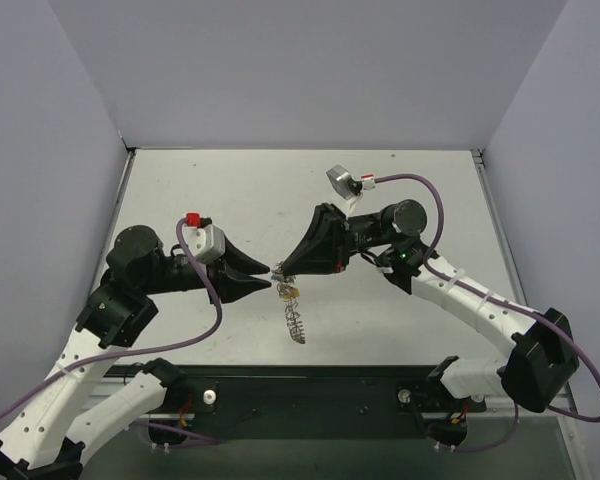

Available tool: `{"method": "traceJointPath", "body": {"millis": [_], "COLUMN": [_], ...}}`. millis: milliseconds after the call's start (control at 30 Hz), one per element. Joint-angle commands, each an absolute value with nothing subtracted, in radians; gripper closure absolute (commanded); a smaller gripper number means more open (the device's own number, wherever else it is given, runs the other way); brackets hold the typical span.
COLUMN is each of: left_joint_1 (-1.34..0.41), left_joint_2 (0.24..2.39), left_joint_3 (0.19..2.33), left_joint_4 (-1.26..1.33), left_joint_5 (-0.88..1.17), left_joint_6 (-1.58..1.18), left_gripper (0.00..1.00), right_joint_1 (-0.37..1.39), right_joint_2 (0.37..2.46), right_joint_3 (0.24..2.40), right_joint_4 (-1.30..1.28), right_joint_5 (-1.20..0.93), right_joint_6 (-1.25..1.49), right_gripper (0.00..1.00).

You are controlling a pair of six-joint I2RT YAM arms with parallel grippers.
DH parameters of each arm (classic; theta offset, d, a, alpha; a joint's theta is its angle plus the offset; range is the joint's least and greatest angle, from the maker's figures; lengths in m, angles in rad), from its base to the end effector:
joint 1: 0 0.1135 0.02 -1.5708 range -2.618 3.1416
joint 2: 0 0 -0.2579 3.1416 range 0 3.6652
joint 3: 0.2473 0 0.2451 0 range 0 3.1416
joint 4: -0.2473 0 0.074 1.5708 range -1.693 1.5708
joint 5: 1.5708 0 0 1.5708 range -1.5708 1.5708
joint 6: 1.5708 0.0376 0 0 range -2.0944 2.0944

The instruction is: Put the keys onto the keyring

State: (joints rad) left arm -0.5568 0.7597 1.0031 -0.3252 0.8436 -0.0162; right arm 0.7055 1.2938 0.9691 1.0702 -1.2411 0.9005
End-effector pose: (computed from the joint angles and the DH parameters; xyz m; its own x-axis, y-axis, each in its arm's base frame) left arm 0.1107 -0.1020 0.3985 -0.0853 0.0404 -0.9955 0.9821 0.1716 -0.0772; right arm 0.1727 0.1938 0.4011 -0.2584 0.1132 -0.9594 -0.8639 -0.4716 0.1771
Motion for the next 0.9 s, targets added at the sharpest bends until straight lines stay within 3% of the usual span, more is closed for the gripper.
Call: {"method": "traceJointPath", "body": {"millis": [0, 867], "left_joint_1": [-0.560, -0.563], "left_joint_2": [0.764, 0.879], "left_joint_3": [1.049, 1.094], "left_joint_4": [-0.206, -0.129], "left_joint_5": [0.920, 0.988], "left_joint_6": [-0.086, -0.155], "left_gripper": [0.60, 0.72], "right_joint_1": [0.696, 0.686], "right_joint_2": [1.289, 1.235], "right_joint_3": [1.002, 0.976], "right_joint_4": [1.230, 1.089], "right_joint_5": [-1.269, -1.216], "right_joint_6": [0.919, 0.808], "right_gripper": [1.00, 1.00]}}
